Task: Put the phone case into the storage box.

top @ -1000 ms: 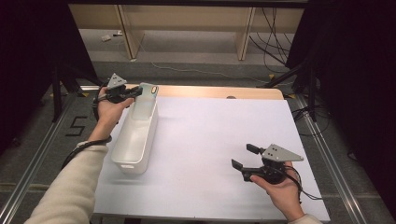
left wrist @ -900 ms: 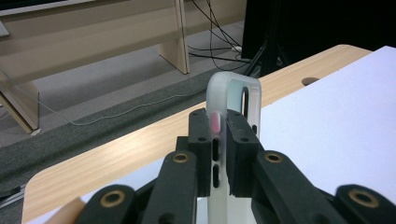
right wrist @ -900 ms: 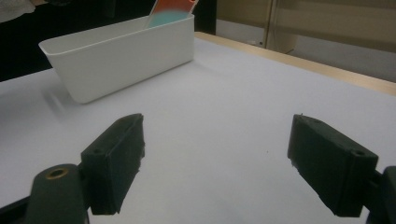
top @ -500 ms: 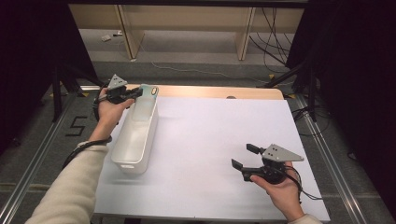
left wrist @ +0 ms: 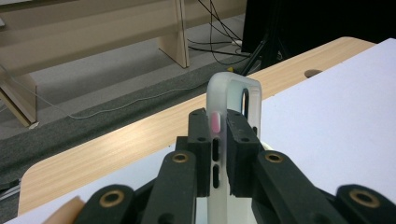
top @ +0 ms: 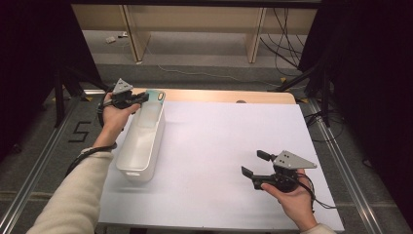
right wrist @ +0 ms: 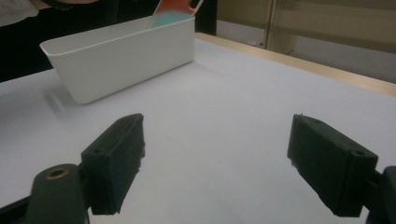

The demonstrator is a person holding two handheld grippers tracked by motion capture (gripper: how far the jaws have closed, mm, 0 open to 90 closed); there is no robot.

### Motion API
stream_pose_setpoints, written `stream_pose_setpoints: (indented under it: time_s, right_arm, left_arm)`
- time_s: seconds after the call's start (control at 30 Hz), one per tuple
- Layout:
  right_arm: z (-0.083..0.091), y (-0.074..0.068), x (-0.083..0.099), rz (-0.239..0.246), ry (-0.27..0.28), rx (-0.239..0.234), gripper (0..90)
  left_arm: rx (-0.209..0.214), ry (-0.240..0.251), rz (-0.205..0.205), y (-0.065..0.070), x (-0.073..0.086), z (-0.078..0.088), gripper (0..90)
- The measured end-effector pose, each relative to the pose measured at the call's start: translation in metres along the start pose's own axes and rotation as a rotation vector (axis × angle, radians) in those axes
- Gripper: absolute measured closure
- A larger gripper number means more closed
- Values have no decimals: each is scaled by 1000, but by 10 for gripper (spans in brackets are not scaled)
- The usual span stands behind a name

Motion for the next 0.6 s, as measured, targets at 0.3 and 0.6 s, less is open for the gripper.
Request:
stream_pose_setpoints:
  time_s: [0.3, 0.6]
  right_arm:
    - [-2, 1, 0, 15, 13, 4, 201]
    - [-3, 1, 1, 22, 22, -3, 201]
  left_arm:
    - [-2, -4, 8, -2, 3, 1, 814]
    - [-13, -23, 14, -6, 9, 1, 800]
Point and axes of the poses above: each handheld gripper's, and its own axes: z roughly backward along the jaws, x roughly out of its underside, y roughly to its right, the point moved 4 cm from there along -z, roughly forward along the jaws, and after that the axes turned 8 degrees about y, right-handed, at the moved point
